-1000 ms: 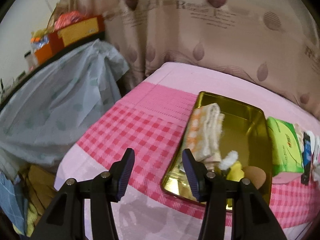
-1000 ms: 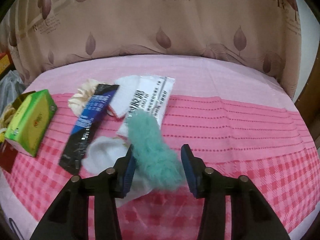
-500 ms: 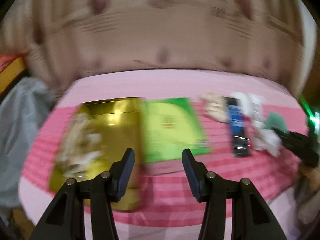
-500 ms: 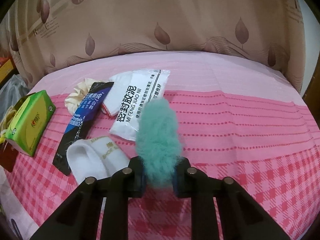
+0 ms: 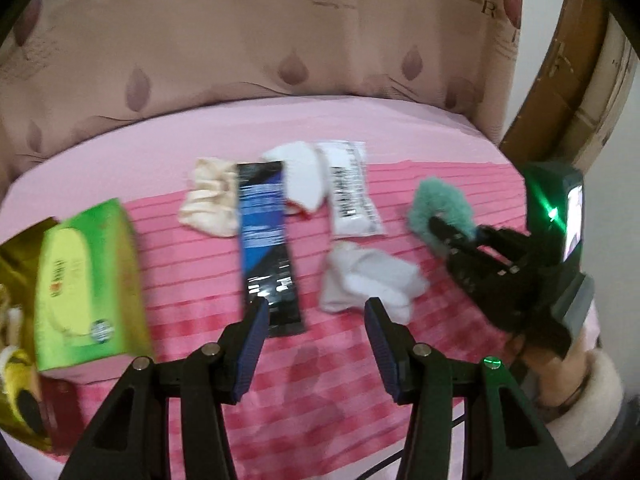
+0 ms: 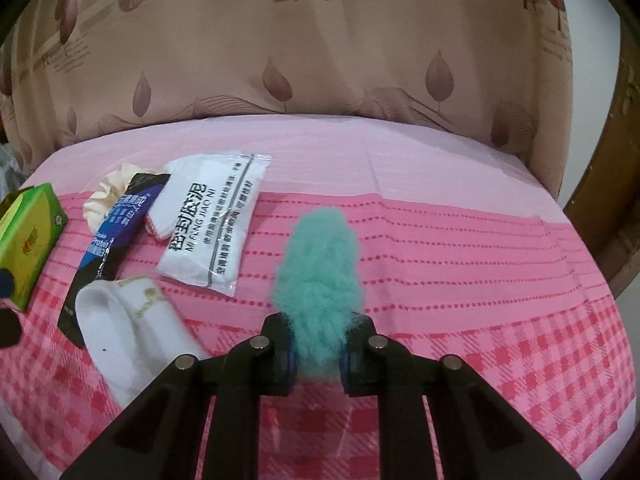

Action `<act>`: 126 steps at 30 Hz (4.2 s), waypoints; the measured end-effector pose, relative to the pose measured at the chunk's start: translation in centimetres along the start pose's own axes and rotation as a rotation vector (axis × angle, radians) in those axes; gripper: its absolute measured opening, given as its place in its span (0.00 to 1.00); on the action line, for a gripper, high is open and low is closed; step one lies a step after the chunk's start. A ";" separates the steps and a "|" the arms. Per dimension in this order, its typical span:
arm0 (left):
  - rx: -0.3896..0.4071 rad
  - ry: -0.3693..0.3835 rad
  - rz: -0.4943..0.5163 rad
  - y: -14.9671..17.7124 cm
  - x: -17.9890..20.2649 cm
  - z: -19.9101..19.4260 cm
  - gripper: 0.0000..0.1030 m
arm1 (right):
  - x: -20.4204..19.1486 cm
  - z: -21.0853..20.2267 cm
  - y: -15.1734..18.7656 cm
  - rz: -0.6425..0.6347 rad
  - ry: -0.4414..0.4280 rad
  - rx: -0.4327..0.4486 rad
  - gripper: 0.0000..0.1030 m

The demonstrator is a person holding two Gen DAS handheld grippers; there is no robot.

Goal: Organize soft objects
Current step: 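Grasp the white sock with the left tool while the right tool holds the pom-pom, then carry the white sock into the gold tin and open the left tool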

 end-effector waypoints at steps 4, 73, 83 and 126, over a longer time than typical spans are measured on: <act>-0.021 0.043 -0.010 -1.3 1.6 1.6 0.49 | 0.3 0.2 0.0 0.027 -0.015 -0.013 0.13; 0.079 -0.284 -0.092 -0.6 -12.1 -9.5 0.10 | 0.2 1.4 0.4 0.047 -0.049 -0.071 0.15; 0.059 -0.410 -0.192 2.6 -19.7 -12.2 0.10 | 0.1 1.4 0.4 0.042 -0.045 -0.071 0.15; -0.149 -0.525 -0.325 8.6 -32.8 -6.0 0.41 | 0.1 1.6 0.6 0.028 -0.032 -0.082 0.17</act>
Point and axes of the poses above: each gripper's, at about its wrist camera, not at the fingertips, and z roughly the way its jaws point, x to its right, y to its underside, the point moved 10 cm from there along z, roughly the way its jaws point, and after that the axes turned 11 degrees about z, right-handed, at the moved point
